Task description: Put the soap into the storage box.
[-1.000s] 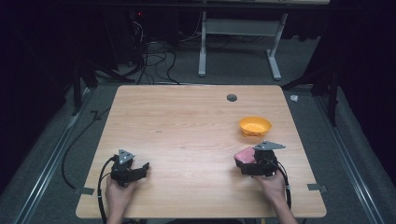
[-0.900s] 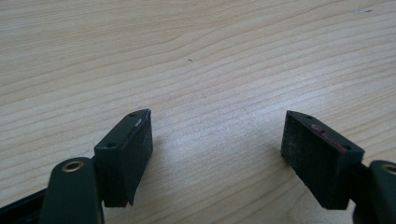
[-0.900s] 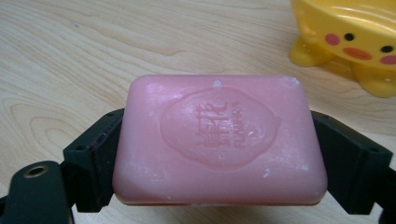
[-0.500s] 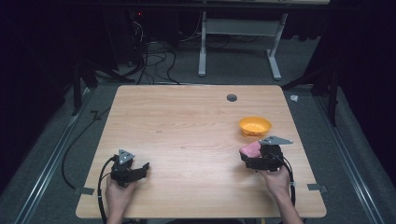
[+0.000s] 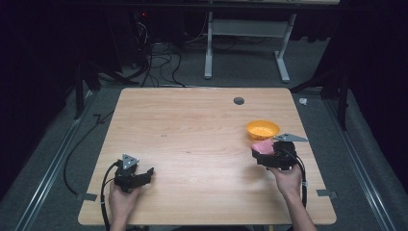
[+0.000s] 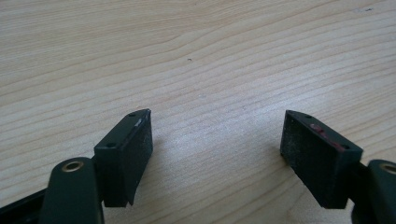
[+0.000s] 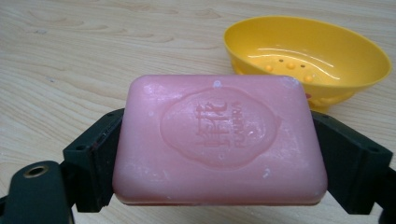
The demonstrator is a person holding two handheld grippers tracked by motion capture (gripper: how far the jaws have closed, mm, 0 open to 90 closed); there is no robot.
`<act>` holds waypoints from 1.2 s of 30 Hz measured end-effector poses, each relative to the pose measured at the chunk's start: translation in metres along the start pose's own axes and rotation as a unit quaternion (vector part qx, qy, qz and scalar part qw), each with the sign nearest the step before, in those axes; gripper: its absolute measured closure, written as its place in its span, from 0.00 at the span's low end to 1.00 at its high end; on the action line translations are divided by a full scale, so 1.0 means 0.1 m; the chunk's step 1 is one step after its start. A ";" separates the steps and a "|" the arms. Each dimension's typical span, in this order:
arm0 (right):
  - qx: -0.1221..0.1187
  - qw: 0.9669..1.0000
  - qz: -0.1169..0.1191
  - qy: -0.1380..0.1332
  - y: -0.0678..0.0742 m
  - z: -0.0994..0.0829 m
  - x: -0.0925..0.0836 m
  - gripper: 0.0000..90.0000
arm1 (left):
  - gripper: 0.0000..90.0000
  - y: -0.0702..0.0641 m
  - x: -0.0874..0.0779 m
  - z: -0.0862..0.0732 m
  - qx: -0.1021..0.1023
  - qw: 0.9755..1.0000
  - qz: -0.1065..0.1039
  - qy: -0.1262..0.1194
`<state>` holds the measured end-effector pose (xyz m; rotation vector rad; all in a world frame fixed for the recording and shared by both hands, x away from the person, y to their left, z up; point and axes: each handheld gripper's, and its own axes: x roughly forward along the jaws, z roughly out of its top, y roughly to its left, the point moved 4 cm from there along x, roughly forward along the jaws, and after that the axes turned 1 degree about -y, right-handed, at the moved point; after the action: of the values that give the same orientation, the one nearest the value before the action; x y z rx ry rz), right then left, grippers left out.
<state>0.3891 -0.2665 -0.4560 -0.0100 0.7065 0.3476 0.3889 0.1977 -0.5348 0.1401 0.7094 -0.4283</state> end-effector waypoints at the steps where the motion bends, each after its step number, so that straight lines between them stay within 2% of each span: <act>1: 0.000 1.000 0.000 0.000 0.00 0.00 0.00 0.15 | 0.28 0.00 0.00 0.00 0.000 1.000 0.000 0.000; 9: 0.007 1.000 0.006 -0.004 -0.05 0.08 0.00 0.15 | 0.28 0.00 0.00 0.00 0.003 1.000 -0.002 0.000; 18: 0.007 1.000 -0.002 -0.008 -0.09 0.22 0.01 0.15 | 0.28 -0.01 0.00 0.00 0.005 1.000 -0.004 0.002; 27: 0.007 1.000 -0.004 0.001 -0.13 0.29 0.07 0.15 | 0.27 -0.01 0.00 0.00 0.006 1.000 -0.005 0.003; 36: 0.018 1.000 -0.011 0.005 -0.16 0.37 0.15 0.15 | 0.26 -0.01 0.01 0.00 0.007 1.000 -0.008 0.003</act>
<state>0.4285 -0.2722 -0.4392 0.0145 0.7221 0.3136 0.3893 0.1969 -0.5350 0.1478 0.7138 -0.4485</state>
